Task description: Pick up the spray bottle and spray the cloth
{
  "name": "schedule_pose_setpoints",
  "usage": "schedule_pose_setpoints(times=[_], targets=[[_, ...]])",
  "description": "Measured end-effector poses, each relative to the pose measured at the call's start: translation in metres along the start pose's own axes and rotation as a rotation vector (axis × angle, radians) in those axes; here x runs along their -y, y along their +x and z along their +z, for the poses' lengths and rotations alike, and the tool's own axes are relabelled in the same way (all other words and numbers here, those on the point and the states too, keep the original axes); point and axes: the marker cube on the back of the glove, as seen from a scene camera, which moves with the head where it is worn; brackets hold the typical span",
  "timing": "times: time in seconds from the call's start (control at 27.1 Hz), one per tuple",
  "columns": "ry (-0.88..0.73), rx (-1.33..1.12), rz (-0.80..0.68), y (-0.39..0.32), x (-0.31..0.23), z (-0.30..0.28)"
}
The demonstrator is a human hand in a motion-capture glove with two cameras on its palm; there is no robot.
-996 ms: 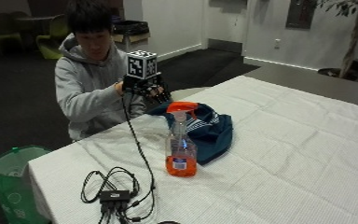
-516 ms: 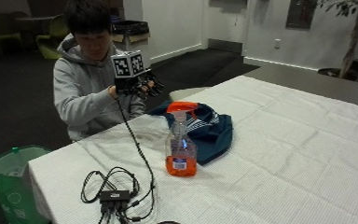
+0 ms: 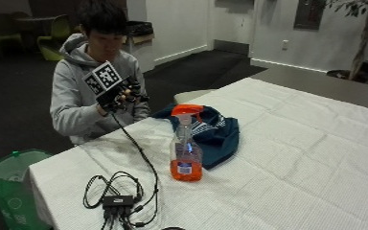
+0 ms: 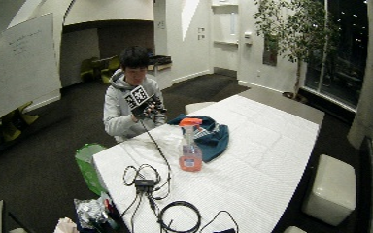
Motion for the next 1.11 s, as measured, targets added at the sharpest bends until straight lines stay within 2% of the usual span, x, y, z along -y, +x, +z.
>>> schedule_pose_setpoints(times=[0.22,0.55,0.92,1.11], targets=[[0.031,0.039,0.068,0.027,-0.012,0.002],[0.175,0.263,0.135,0.049,0.004,0.026],[0.232,0.466,0.204,0.061,0.050,0.067],[0.236,0.556,0.366,0.064,0.083,0.091]])
